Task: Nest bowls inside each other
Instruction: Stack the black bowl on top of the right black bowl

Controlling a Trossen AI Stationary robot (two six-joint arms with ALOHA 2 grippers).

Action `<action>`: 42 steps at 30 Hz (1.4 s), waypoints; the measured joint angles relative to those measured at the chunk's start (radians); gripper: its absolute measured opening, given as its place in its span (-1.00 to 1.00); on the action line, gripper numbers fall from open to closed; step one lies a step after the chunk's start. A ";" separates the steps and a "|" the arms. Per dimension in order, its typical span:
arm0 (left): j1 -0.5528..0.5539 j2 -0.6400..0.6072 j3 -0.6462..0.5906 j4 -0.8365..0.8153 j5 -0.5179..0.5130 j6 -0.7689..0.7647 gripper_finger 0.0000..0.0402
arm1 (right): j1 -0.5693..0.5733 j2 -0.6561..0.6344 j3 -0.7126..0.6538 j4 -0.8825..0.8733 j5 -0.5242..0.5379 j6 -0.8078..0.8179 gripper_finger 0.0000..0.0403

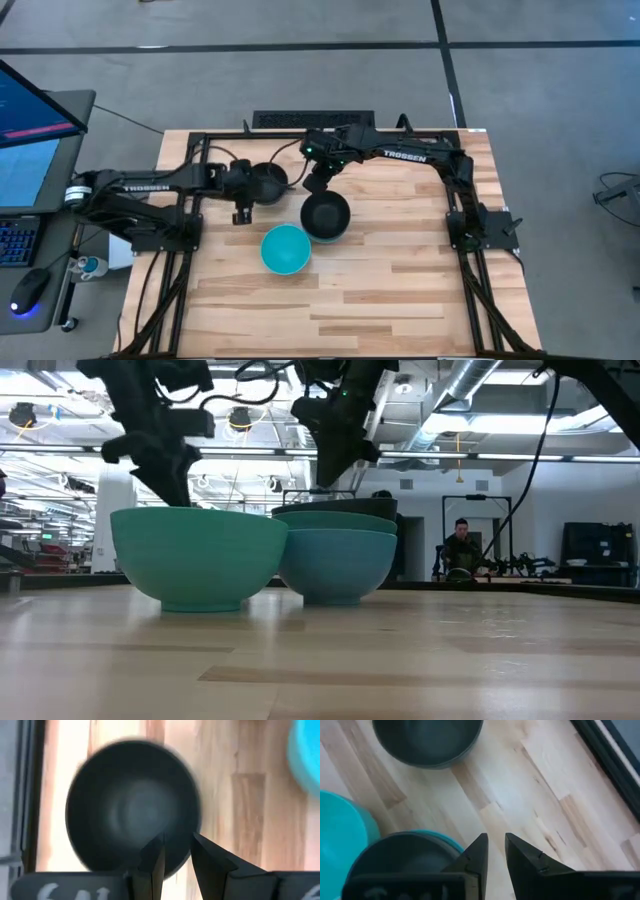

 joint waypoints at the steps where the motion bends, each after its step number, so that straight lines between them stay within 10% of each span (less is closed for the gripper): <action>1: 0.021 0.000 0.000 -0.016 0.016 0.013 -0.58 | 0.003 0.000 0.000 0.000 0.000 0.012 -0.57; 9: 0.076 0.006 0.000 -0.043 0.162 0.078 -0.58 | -0.005 0.000 0.000 -0.012 0.050 0.045 -0.57; 42: 0.108 0.106 -0.070 0.086 0.165 0.109 -0.58 | -0.030 0.000 0.000 -0.027 0.050 0.037 -0.57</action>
